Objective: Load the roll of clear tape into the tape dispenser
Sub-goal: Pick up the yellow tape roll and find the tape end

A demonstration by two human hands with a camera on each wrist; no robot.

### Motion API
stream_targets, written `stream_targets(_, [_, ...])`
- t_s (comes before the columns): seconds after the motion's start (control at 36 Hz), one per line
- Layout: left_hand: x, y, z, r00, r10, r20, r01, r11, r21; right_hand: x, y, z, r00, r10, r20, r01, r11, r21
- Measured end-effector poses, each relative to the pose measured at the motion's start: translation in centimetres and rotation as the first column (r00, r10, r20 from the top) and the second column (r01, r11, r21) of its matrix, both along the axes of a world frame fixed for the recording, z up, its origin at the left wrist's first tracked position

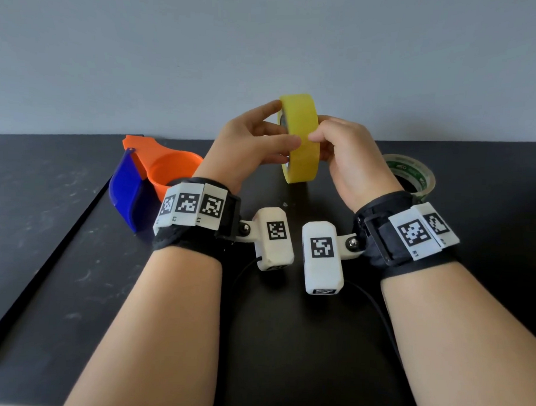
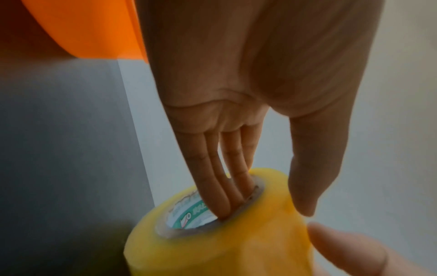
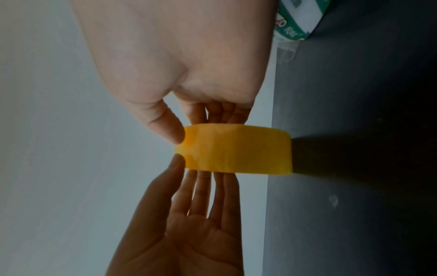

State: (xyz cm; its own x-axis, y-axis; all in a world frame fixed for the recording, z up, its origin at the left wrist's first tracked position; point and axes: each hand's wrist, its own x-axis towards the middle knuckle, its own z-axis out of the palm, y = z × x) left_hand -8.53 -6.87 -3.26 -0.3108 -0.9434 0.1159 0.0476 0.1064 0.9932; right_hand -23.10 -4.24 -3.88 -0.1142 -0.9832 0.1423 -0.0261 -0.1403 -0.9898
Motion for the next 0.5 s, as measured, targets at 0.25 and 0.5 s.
stream_targets(0.25, [-0.09,0.0,-0.11,0.996,0.065,-0.068,-0.064,0.998,0.013,0.42,0.05,0.14,1.0,-0.018,-0.02,0.018,1.0,-0.009])
stream_targets(0.5, [0.09,-0.28,-0.17,0.976,0.146,-0.164,-0.142,0.989,0.037,0.89,0.1,0.23,0.994,-0.07,-0.079,0.073,0.997,0.029])
